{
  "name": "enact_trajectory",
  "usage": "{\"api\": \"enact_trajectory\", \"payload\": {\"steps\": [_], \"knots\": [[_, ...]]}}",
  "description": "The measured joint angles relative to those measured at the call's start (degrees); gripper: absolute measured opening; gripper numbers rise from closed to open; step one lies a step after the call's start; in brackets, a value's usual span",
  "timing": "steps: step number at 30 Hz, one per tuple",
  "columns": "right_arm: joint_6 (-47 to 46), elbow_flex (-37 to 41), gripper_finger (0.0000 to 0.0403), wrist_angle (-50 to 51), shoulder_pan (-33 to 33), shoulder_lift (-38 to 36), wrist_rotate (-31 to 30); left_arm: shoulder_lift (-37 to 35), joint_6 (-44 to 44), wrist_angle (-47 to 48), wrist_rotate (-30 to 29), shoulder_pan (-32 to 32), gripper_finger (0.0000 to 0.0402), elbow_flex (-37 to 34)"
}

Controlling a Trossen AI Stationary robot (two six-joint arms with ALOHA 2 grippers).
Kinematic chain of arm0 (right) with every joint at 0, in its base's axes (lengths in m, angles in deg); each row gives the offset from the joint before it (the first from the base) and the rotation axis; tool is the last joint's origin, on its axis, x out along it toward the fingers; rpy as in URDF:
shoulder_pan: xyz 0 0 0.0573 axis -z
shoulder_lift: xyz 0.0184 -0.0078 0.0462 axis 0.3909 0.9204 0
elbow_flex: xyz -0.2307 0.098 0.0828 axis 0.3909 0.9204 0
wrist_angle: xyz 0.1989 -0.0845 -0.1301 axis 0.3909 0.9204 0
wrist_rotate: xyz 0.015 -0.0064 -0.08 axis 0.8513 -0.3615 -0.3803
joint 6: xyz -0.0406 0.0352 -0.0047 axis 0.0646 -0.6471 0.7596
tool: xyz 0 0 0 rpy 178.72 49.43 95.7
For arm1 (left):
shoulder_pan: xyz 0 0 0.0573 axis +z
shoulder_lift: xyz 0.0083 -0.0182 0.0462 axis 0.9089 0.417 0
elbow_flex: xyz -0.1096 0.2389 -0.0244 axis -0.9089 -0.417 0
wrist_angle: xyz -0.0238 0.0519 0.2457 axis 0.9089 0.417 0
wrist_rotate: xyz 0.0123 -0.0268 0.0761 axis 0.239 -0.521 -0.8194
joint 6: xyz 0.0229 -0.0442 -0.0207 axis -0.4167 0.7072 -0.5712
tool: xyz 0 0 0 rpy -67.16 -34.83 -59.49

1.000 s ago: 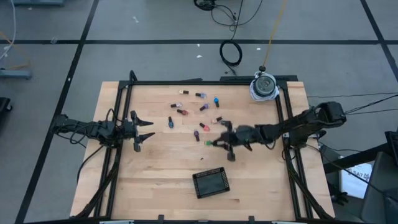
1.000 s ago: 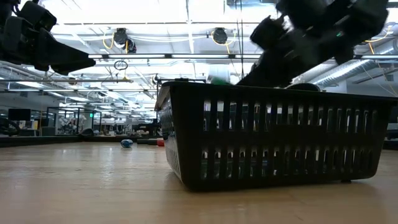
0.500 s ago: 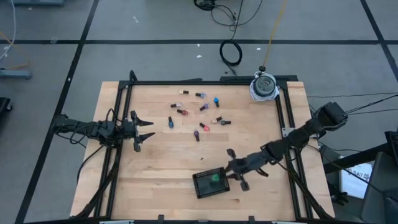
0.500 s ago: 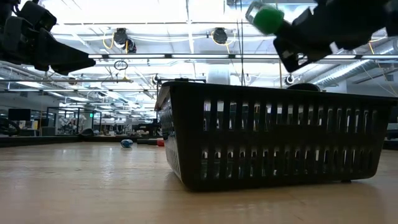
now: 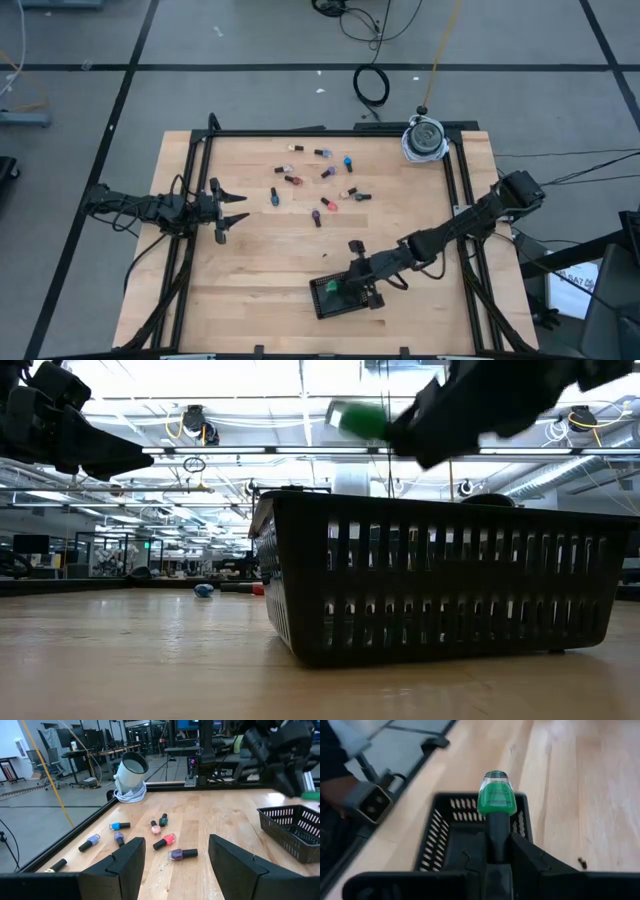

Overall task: Pick & Place Nail Polish
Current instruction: Put the green nail polish bottle into the black bin

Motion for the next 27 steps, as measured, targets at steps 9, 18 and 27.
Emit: {"api": "enact_trajectory", "payload": {"steps": [9,18,27], "knots": [[-2.4,-0.1,0.005,-2.7,0.6,3.5,2.9,0.0,0.0,0.0,0.0,0.0,0.0214,0.0],[-6.1,1.0,0.005,-1.4,0.1,3.5,3.2,0.0,0.0,0.0,0.0,0.0,0.0214,0.0],[-7.6,1.9,0.005,-1.6,0.1,3.5,3.3,0.0,0.0,0.0,0.0,0.0,0.0214,0.0]]}}
